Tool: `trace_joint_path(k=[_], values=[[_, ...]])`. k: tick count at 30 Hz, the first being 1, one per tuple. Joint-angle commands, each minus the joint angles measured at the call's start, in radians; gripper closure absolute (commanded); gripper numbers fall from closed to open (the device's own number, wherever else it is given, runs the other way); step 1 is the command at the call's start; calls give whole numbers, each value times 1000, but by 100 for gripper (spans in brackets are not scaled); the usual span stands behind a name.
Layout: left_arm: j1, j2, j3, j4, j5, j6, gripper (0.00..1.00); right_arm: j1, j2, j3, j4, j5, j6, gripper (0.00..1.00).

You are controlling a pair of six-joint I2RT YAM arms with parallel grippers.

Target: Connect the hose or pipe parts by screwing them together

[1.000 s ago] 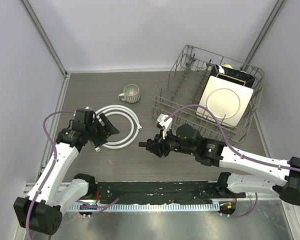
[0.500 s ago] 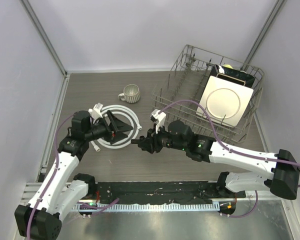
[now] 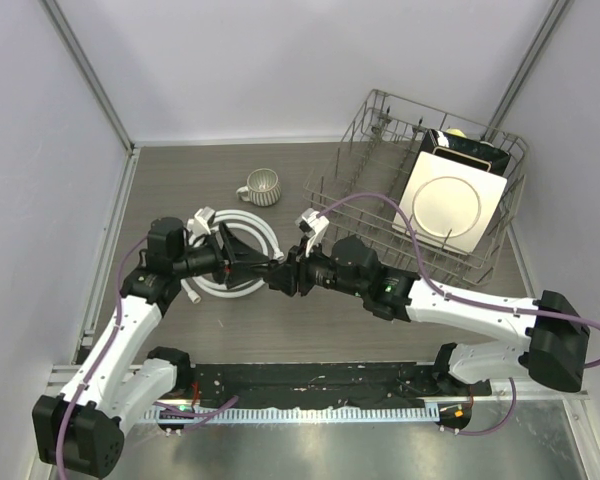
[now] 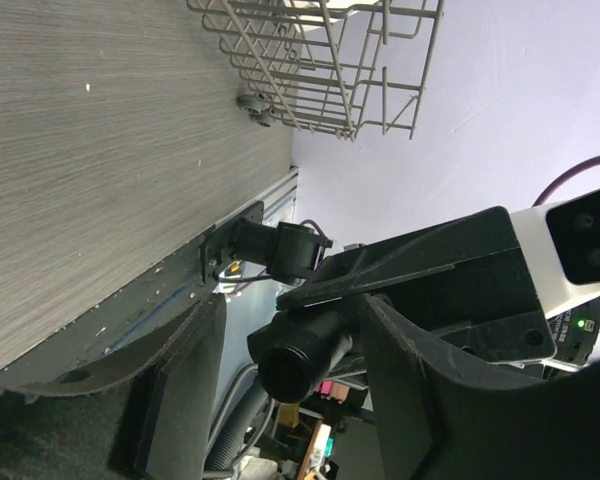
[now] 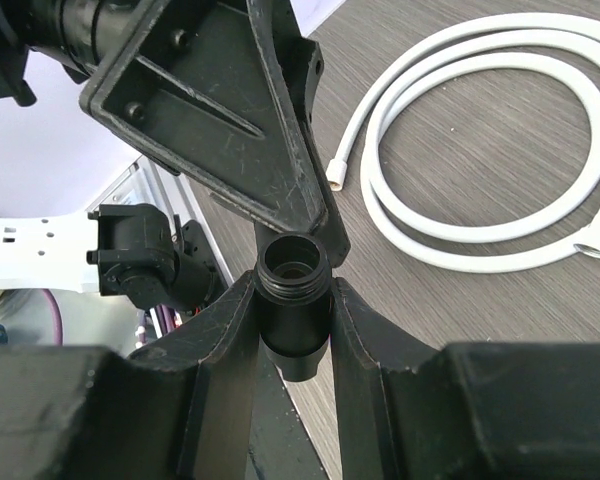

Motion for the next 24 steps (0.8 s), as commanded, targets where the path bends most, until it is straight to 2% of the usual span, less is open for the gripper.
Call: trace_joint_path(k=[1,6,9,13,15,17,18,19,20,24], values=[[3,-17,13,48,55,-38,43,-2,21,48,105,14,32,99],[4,-18,-53,159,73,-151,41,-5,30,25,103,38,45,99],[3,-12,-66,184,70,-170,43,-19,31,7,155,9,71,99],[4,0,-65,181,47,-187,65,-23,28,2,186,1,86,99],[4,-1,-73,196,38,-205,67,-26,28,1,182,4,83,99],[3,2,-83,224,36,-234,74,-39,28,-8,185,-5,97,99],[4,8,-85,232,36,-243,79,-43,30,-11,191,-20,109,99],[4,19,-86,239,38,-248,95,-57,27,-15,206,-23,118,99],[4,23,-86,239,38,-256,100,-63,24,-27,217,-26,129,99],[4,26,-114,265,13,-314,100,-85,2,-88,338,-14,206,94]])
